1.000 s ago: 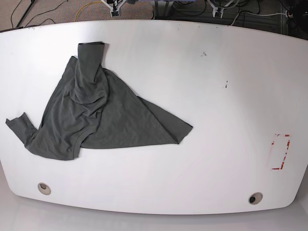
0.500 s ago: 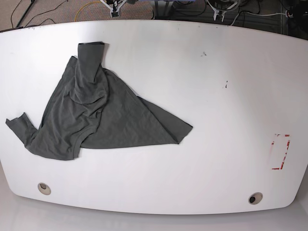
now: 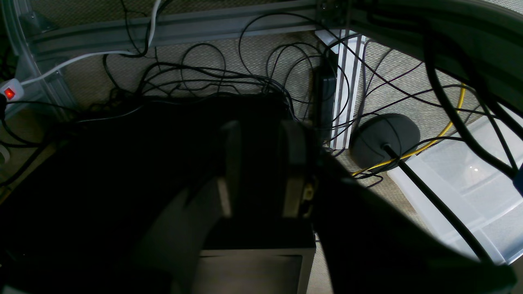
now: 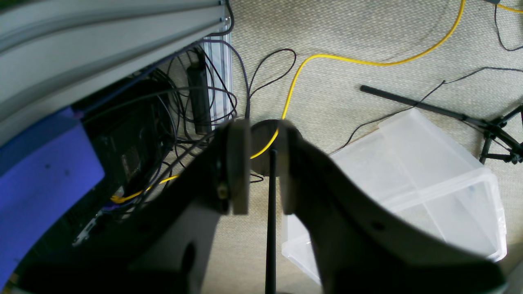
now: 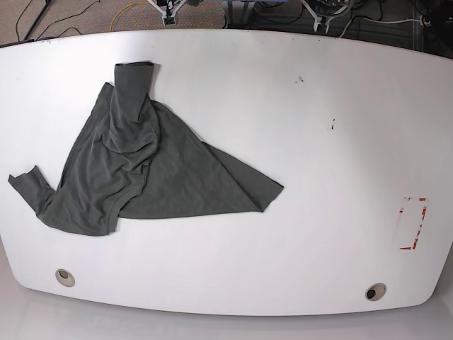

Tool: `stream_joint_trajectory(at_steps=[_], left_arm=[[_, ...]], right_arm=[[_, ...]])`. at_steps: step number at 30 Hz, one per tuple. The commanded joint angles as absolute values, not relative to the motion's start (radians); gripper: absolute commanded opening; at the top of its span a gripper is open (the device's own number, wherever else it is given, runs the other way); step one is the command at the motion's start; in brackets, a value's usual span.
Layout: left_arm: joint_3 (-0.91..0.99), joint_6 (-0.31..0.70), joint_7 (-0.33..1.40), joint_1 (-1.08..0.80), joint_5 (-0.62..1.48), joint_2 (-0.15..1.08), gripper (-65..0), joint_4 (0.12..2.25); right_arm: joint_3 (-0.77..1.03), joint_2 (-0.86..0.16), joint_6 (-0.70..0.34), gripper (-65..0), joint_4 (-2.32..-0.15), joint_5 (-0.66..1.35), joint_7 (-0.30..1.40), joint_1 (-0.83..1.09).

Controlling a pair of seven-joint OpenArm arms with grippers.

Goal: Layout the t-shirt on the table in an organized manner, then fold the t-shirt properly

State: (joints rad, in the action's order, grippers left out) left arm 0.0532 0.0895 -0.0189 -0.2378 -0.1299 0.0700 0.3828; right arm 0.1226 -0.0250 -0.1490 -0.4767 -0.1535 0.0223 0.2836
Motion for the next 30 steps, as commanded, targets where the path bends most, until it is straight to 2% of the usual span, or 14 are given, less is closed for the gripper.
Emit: stream_joint_trajectory(at_steps=[1,21,30], left_arm=[[0.056,0.093,-0.025,-0.262,-0.127,0.081,-50.6,0.354],[0.054,0.091,-0.031,-0.288,-0.125,0.081,-50.6,0.357],[0.056,0.091,-0.131,-0.325,-0.125,0.081,-50.6,0.358]], right_arm=[[0.117,-0.028,-0.151,-53.3,-0.464,-0.15,0.012,0.26],[0.117,-0.028,-0.151,-53.4,-0.467,-0.15,0.012,0.263],[0.117,-0.028,-0.151,-53.4,-0.47,-0.15,0.008,0.277]])
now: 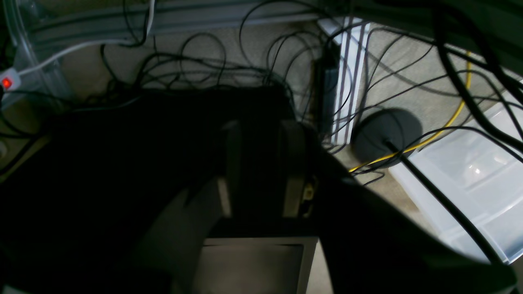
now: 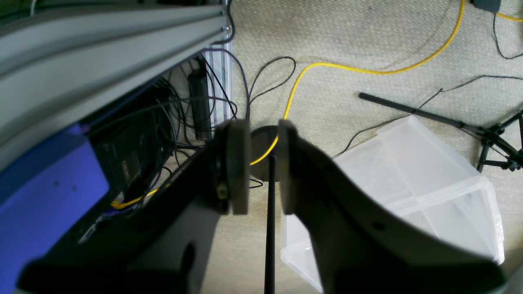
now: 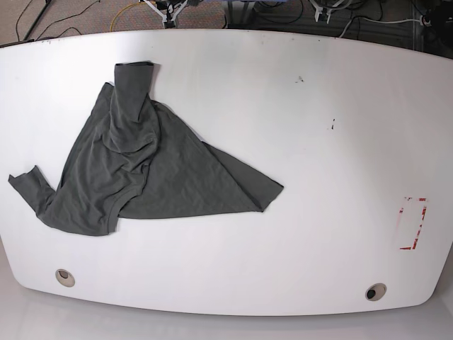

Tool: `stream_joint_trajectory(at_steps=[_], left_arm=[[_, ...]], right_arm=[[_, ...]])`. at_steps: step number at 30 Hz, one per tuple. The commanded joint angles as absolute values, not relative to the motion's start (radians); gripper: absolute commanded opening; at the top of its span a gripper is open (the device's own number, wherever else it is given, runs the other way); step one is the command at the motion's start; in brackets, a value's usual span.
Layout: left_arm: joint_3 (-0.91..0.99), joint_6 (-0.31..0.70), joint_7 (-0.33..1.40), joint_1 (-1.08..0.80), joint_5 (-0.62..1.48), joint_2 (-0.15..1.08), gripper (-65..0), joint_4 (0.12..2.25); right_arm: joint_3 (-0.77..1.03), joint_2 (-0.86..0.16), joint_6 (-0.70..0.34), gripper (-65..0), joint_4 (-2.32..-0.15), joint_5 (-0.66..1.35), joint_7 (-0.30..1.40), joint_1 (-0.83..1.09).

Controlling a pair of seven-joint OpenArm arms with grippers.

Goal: Layout the t-shirt on the table in an organized manner, then fold the t-shirt properly

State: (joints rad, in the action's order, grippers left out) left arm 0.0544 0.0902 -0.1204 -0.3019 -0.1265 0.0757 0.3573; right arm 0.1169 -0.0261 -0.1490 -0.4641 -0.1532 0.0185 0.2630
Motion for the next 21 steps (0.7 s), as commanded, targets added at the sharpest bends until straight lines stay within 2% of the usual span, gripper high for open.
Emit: stream_joint_trajectory(at_steps=[1,11,21], left_arm=[[0.056,0.091,-0.136,-0.328,-0.125,0.081,-50.6,0.358],[0.058,0.093,-0.186,-0.407,-0.124,0.079,-50.8,0.446],[0.13,0.094,-0.196,-0.536,-0.124,0.076,-50.8,0.638]], right_arm=[[0.117,-0.028,-0.151,-53.4,-0.47,-0.15,0.008,0.282],[0.117,-0.019,-0.148,-53.4,-0.687,-0.148,-0.005,0.401],[0.117,-0.002,-0.148,-53.4,-0.855,-0.15,-0.004,0.529]])
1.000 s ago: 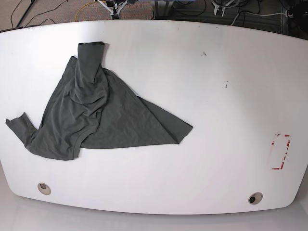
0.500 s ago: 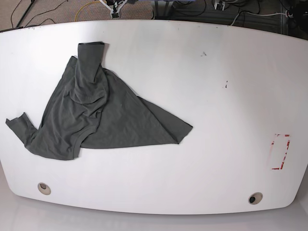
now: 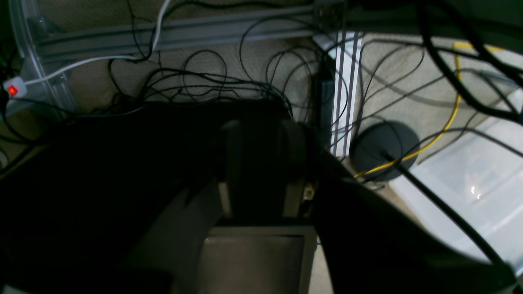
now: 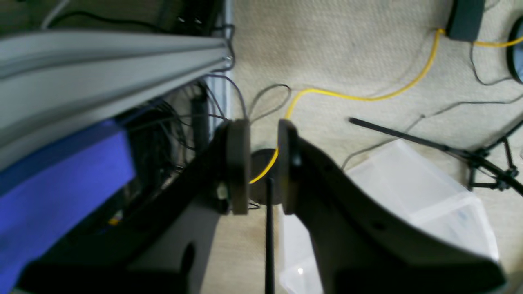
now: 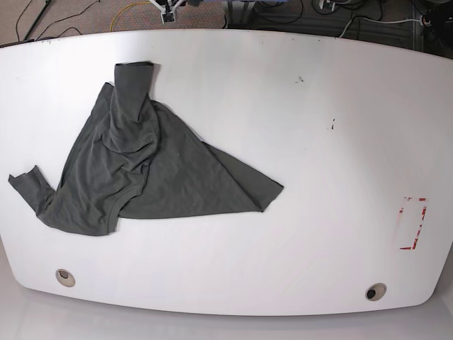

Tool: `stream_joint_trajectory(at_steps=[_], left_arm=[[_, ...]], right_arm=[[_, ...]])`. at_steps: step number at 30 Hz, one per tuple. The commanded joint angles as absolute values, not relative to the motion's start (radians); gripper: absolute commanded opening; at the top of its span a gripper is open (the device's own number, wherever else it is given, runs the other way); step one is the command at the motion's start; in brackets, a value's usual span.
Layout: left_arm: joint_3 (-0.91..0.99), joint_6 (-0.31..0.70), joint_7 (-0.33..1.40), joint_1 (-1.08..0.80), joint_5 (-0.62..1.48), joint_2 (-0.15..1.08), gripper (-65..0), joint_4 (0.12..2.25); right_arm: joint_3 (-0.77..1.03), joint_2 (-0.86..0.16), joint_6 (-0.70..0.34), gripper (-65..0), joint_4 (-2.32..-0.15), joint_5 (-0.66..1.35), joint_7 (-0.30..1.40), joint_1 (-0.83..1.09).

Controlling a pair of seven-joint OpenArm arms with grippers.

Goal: Layout the t-shirt on the table in an organized manner, then fold the t-shirt properly

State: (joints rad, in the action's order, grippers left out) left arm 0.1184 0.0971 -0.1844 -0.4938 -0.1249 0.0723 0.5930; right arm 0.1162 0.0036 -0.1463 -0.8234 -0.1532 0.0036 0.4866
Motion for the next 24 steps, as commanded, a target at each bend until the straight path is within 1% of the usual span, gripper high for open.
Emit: stream_joint_trajectory(at_steps=[1,21,24], left_arm=[[0.134,0.094,-0.196,-0.547,-0.124,0.076,-50.8,0.654],[0.143,0.094,-0.196,-0.929,-0.122,0.079,-51.0,1.173],[0.143,0.094,-0.196,-0.984,-0.122,0.079,-51.0,1.254]], right_arm=[[0.117,-0.002,-0.148,-53.4,-0.869,-0.147,-0.004,0.539],[0.117,0.001,-0.151,-53.4,-1.262,-0.14,-0.004,0.869],[0.117,0.001,-0.151,-53.4,-1.328,-0.107,-0.004,0.92]])
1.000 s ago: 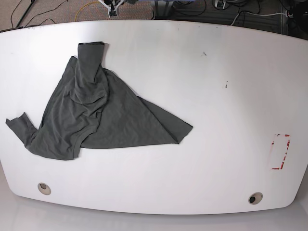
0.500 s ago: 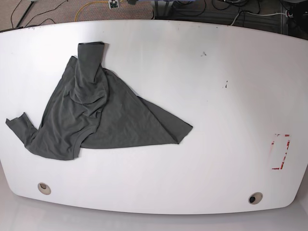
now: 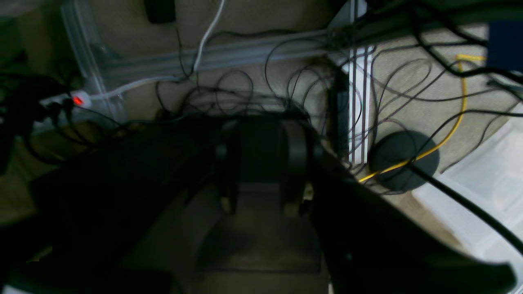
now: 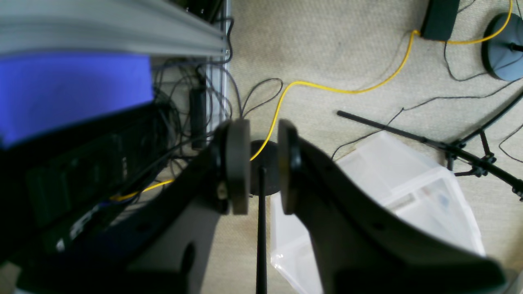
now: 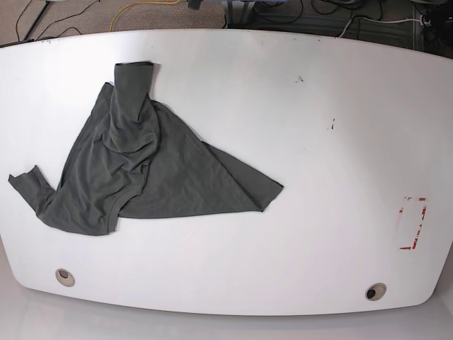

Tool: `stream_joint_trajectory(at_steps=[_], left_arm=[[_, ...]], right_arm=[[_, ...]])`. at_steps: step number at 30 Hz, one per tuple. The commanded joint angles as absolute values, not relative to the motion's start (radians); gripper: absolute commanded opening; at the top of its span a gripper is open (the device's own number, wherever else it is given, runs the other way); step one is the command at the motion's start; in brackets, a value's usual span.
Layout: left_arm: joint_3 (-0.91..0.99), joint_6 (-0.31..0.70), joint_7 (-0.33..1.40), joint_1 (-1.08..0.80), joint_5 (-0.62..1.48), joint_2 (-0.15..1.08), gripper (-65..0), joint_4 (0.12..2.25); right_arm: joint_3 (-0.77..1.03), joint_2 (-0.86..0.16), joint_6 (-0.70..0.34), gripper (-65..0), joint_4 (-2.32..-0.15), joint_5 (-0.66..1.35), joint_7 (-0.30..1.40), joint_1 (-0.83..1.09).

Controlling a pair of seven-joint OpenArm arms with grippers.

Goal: Layout the t-shirt on the table in an organized manner, then fold the t-shirt properly

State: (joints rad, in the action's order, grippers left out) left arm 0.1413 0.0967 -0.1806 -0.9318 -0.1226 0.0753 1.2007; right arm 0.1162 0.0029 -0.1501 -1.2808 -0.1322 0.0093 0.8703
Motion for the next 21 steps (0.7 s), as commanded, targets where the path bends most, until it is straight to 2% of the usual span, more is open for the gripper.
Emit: stream_joint_trajectory(at_steps=[1,7,21], left_arm=[[0.143,0.094,-0.196,-0.998,-0.122,0.079,-51.0,1.271],[0.147,0.094,-0.196,-1.106,-0.122,0.081,-51.0,1.423],[0.265,0.094,-0.197,-1.26,-0.122,0.081,-51.0,1.695]], right_arm=[[0.117,0.001,-0.151,-53.4,-1.345,-0.094,-0.004,0.932],[0.117,-0.002,-0.151,-53.4,-1.463,-0.022,-0.004,1.023],[0.117,0.002,-0.15,-53.4,-1.71,-0.01,-0.004,1.204]])
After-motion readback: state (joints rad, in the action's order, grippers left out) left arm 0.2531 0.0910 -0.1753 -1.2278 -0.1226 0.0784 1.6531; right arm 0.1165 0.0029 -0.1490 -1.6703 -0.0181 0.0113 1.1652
